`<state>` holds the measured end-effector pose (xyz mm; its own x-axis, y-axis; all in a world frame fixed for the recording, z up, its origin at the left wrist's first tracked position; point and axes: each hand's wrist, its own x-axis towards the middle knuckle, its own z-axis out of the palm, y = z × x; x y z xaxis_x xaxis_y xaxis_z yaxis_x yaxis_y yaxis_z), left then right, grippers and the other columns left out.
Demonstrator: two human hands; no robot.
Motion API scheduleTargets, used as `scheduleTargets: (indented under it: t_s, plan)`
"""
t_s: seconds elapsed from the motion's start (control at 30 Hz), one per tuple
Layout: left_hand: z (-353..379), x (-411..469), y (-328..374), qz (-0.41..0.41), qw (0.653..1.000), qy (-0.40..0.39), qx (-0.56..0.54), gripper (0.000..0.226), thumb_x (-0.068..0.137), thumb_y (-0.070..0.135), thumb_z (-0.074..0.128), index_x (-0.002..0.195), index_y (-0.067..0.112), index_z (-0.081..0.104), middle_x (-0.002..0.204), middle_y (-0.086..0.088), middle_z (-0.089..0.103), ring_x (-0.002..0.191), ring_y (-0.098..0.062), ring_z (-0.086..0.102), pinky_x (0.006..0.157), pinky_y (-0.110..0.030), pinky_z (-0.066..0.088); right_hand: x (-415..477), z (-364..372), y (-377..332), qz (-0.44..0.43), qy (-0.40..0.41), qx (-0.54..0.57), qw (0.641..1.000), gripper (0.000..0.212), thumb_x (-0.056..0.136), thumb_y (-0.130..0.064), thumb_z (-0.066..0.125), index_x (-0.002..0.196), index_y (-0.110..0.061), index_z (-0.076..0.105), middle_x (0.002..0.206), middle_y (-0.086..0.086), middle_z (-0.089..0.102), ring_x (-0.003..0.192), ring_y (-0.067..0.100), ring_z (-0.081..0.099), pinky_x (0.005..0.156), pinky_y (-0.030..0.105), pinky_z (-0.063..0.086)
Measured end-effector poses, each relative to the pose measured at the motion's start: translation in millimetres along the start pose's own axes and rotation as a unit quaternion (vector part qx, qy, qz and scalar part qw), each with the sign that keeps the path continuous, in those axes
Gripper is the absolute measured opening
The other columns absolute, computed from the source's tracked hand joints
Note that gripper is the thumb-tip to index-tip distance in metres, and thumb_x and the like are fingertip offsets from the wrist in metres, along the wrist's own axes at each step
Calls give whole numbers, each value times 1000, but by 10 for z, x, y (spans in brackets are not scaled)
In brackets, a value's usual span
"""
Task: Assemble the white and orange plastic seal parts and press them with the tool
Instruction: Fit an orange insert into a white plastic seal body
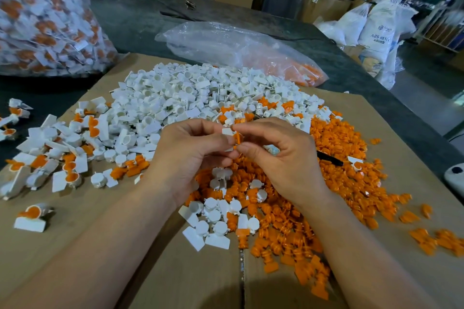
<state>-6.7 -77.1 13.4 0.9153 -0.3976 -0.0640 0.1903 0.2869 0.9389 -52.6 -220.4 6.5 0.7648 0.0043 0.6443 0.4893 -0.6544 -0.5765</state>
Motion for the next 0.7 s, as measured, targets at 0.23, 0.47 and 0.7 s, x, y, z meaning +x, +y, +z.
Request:
scheduleTargets:
  t_s: [0.23,0.47,0.7]
  plan:
    - [-3,-16,4,4,1000,-8,-6,18,54,9,67,70,2,63,54,-9,65,49,-15,65,44,-17,50,7,-15,7,-10,4,-3,1000,37,75,-4,67,109,-17,59,92,-8,61,90,1,57,80,11,45]
    - [-3,-12,-1,10,1000,-12,3,16,54,6,68,69,1,63,54,-10,65,47,-15,64,43,-17,49,9,-26,4,-5,7,11,1000,34,74,-8,68,105,-20,60,92,-13,61,88,5,61,79,19,50]
    - [-8,2,-15,24,1000,-2,2,13,68,-5,67,62,6,64,55,-9,66,47,-15,64,43,-17,49,3,-13,21,32,7,61,998,42,74,-8,69,109,-26,57,91,-16,63,84,1,64,77,16,50]
